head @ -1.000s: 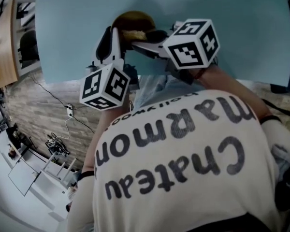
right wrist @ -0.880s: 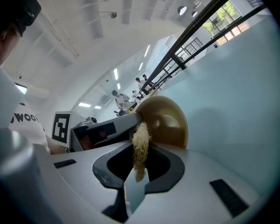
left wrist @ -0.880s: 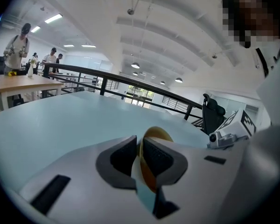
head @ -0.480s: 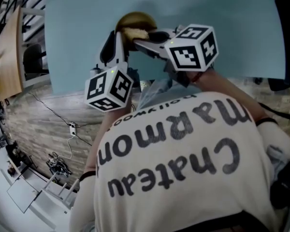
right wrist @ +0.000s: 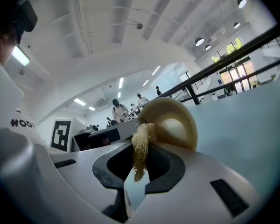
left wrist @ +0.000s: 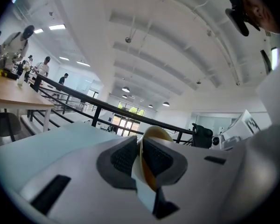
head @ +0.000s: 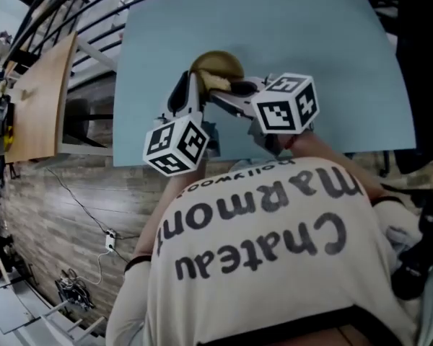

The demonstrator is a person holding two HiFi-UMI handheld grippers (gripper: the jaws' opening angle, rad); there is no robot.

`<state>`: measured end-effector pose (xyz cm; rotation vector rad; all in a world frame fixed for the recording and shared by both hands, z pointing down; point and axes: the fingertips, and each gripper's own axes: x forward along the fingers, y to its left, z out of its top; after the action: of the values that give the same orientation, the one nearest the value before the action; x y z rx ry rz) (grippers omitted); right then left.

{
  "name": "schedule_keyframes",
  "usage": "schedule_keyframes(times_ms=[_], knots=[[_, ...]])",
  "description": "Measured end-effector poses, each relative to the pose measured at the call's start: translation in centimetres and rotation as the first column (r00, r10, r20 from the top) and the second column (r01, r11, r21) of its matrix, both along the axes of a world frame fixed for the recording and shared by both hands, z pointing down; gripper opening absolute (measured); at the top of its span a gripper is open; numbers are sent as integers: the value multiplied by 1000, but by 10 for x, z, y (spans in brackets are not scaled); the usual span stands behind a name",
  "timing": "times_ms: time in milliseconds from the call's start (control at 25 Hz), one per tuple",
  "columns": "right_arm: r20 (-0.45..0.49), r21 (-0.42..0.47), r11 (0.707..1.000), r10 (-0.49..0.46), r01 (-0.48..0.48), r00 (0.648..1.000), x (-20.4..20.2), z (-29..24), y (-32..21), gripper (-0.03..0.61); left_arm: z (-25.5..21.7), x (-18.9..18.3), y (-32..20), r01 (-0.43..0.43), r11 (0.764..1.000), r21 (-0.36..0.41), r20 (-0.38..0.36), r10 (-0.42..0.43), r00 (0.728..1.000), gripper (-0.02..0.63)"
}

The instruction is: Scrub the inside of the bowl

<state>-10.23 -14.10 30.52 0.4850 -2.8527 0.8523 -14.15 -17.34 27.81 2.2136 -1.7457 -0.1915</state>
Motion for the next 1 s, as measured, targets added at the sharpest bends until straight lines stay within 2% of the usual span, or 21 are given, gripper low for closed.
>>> schedule_keyframes(times_ms=[160, 440, 720, 1000], knots=[[-77, 85, 996, 14, -7, 997, -11, -14, 4, 64, -18, -15, 5, -15, 1000, 17, -46, 16, 999, 40], [-166, 175, 984, 52, -22, 985, -15, -19, 6, 63, -32, -29, 14, -48, 998, 40, -56, 51, 997, 43], [-135, 219, 975, 51, -20, 989, -36, -29, 9, 64, -39, -47, 20, -36, 998, 57, -31, 38, 999, 41], [-210, 235, 972, 57, -7, 976, -31, -18, 5, 63, -36, -50, 23, -26, 999, 42, -64, 28, 998, 43]])
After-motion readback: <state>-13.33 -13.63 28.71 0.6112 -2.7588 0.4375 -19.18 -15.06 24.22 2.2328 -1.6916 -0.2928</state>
